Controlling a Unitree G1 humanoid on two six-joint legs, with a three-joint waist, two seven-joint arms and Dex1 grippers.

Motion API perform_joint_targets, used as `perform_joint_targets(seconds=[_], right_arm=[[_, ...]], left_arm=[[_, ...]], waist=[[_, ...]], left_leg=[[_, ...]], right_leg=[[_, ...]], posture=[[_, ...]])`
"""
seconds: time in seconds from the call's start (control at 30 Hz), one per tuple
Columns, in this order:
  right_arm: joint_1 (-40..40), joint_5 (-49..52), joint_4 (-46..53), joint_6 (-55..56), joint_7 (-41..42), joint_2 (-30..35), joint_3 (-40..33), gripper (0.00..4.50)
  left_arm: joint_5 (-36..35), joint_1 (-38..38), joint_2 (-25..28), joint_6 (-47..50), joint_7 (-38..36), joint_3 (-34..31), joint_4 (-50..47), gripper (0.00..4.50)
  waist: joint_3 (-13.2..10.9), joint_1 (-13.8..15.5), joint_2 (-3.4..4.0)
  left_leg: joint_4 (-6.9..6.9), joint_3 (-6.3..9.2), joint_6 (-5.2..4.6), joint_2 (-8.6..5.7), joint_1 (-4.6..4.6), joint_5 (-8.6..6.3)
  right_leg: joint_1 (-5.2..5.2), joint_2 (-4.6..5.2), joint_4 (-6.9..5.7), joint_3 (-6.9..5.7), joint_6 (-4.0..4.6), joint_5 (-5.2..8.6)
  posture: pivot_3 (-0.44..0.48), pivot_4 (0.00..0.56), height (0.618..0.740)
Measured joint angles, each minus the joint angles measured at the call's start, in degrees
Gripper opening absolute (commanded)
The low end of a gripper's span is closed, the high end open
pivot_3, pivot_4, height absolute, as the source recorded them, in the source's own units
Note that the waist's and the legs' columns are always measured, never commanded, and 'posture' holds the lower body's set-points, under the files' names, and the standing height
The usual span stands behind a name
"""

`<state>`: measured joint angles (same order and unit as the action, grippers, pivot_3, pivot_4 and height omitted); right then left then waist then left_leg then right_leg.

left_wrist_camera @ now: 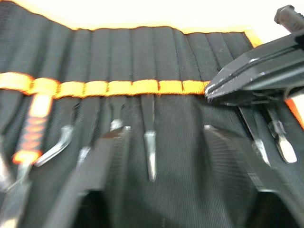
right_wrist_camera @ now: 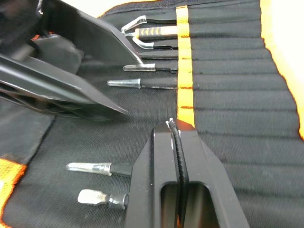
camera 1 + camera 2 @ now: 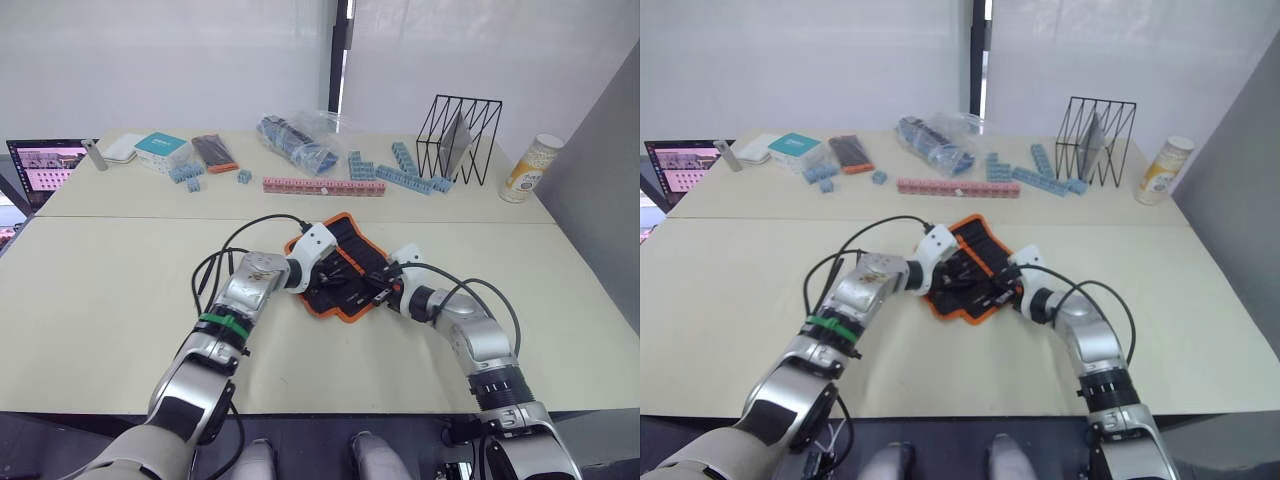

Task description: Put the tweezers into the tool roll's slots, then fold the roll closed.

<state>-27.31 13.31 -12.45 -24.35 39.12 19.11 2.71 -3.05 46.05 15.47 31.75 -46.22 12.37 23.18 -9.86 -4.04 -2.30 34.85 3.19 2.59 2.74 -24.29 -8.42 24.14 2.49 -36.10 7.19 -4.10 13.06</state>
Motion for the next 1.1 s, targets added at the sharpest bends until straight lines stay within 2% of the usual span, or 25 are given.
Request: perform_joint_targets(seconds=[0.1,0.27,0.47,0.83,1.1], right_arm=[[0.4,1.5,0.1,-0.1,2.1,0.3,-0.9,0.0],[0.3,1.5,-0.1,0.0,3.2,0.6,-1.0,0.0],[-0.7,1.5,-1.7,0.8,3.7,0.6,-1.3,0.0],[-3.3,0.0,-7.7,5.8,4.5,1.0,-1.2,0.0],[-4.7,-3.7,-12.1,11.6,5.5,2.0,1.4,0.0]], left_arm=[[-2.0,-2.8,1.9,6.5,0.3,-1.5,-10.1,4.46],[-3.9,-5.6,4.0,12.3,2.7,-3.6,-19.4,4.46],[-6.2,-9.5,5.5,15.0,6.3,-8.4,-25.2,4.46],[-9.3,-21.1,11.1,14.8,14.2,-24.7,-34.3,4.46],[-10.9,-36.8,13.3,15.1,17.8,-35.1,-39.1,4.46]], waist=[[0.0,0.1,0.02],[0.0,0.0,0.05],[0.0,-0.1,0.06],[-0.1,0.1,0.06],[0.0,-0.2,0.02]], left_leg=[[0.04,0.0,0.0,0.0,-0.04,0.0],[0.03,0.0,0.0,0.0,-0.01,0.0],[0.01,-0.01,0.0,0.01,0.0,0.0],[0.01,-0.03,0.0,0.02,0.0,0.0],[0.08,-0.06,0.01,0.07,0.12,-0.01]], right_leg=[[0.01,0.01,0.01,0.0,-0.01,0.0],[0.02,0.0,-0.01,0.0,0.0,0.0],[0.04,0.0,-0.01,0.0,0.0,0.0],[0.03,0.01,0.02,-0.01,0.02,0.01],[-0.04,0.01,0.01,-0.04,0.15,-0.01]], posture=[[0.0,0.15,0.74],[0.0,0.15,0.74],[0.0,0.15,0.74],[0.0,0.15,0.74],[0.0,0.15,0.74]])
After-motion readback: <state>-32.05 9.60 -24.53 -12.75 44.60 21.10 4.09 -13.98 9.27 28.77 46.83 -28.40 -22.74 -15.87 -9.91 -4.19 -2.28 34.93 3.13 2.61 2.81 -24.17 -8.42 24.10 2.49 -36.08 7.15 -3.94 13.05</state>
